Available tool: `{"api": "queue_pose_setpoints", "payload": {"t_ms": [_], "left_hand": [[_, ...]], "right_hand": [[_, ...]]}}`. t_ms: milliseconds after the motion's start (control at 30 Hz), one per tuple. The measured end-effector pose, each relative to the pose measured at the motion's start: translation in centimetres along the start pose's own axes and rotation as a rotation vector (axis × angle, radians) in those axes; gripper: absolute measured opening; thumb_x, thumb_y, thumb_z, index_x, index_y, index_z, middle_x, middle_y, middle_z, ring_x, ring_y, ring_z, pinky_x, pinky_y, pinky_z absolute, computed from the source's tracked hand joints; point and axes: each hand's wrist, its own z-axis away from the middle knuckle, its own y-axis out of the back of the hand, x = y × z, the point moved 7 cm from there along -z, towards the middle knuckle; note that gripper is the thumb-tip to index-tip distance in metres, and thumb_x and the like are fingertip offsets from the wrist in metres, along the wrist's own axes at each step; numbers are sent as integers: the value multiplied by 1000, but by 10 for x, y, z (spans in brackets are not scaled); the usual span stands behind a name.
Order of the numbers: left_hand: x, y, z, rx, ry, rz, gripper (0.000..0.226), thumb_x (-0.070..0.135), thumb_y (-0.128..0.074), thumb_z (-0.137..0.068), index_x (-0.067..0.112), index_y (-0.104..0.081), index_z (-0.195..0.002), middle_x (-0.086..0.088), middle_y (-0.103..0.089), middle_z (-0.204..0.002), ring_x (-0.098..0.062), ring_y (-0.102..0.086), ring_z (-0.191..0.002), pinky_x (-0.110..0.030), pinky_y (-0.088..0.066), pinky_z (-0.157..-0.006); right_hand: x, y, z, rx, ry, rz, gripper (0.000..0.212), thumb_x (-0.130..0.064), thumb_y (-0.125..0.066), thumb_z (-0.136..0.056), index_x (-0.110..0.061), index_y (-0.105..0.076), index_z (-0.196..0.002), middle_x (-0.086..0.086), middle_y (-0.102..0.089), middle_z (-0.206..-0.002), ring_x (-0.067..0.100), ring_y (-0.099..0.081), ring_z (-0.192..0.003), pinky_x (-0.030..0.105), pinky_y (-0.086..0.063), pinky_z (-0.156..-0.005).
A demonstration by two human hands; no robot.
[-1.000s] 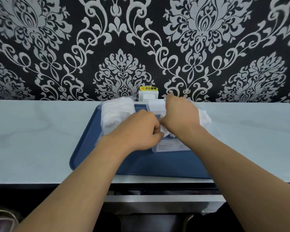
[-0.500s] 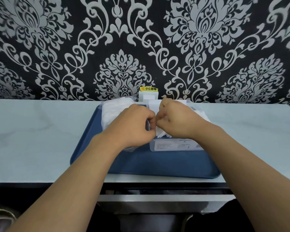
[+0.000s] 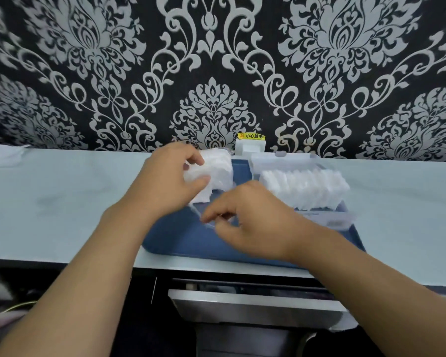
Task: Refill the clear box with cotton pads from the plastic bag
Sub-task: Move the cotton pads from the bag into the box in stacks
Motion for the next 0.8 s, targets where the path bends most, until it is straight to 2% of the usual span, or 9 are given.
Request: {"api": "queue_pose_setpoints", "payload": {"t_ms": [33,100,233,300,400,467,567,633,800], "left_hand": [[-2,4,1,44,12,53,7,28,-74,-83,24,-73,-88,13,-69,-88,-13,-68,-80,-38,-56,-80],[-5,5,2,94,27,122,12,26,-69,-88,22,-76,-79,10,-72,-72,-13,-69,-69,-39,-58,-75],[-5,4,2,129,43,206,13,18,-68,-91,19,-76,-81,10,-70,-66,-11,-68,-64,-39,-60,-70],[-4,4,2,163,54,210,8,18,-69,-91,20,-75,-85,10,-69,-70,-10,-65,-63,-38,-59,-68],[-17,0,4,139,204,52,11,31,-70,-88,22,-68,-95,8,-67,-85,-16,-63,-77,-29,-49,-72],[-28,-8,5,40,315,-79,26,41,-64,-91,16,-67,-94,3,-68,-90,-22,-62,-85,-30,-44,-73],[-30,-19,4,-52,306,-26,36,33,-51,-100,7,-68,-82,-7,-68,-76,-30,-62,-78,-36,-47,-67],[-25,-16,2,1,268,-21,34,24,-46,-100,8,-65,-77,-7,-64,-73,-30,-59,-74,-34,-41,-61],[-16,-13,0,75,206,-2,36,23,-39,-102,12,-69,-86,-5,-69,-84,-28,-60,-80,-41,-50,-74]], "right_hand": [[1,-15,-3,-51,-12,48,20,-8,-52,-86,-11,-71,-89,3,-68,-79,22,-58,-70,34,-49,-69],[12,-30,-13,-43,-72,122,9,-6,-48,-93,-6,-56,-89,7,-57,-87,29,-53,-76,40,-44,-67],[37,-23,-28,65,-257,90,26,1,-48,-91,-18,-31,-95,-3,-35,-86,22,-38,-80,27,-27,-57],[44,-23,-34,70,-294,56,25,-2,-51,-90,-17,-38,-106,4,-44,-98,27,-45,-86,29,-35,-64],[50,-27,-41,31,-343,72,50,-14,-60,-94,-7,-41,-140,12,-47,-141,31,-57,-116,42,-47,-95],[50,-24,-44,58,-358,90,47,-17,-63,-94,-9,-47,-137,12,-51,-140,32,-58,-117,44,-46,-98],[52,-24,-47,116,-392,75,36,-17,-66,-91,-11,-53,-124,9,-56,-127,32,-58,-108,44,-49,-91],[51,-25,-48,141,-393,73,33,-15,-65,-90,-12,-54,-121,7,-57,-125,32,-58,-109,44,-49,-91],[47,-17,-50,209,-308,7,33,-13,-59,-89,-18,-58,-122,2,-65,-122,30,-62,-106,44,-50,-90]]}}
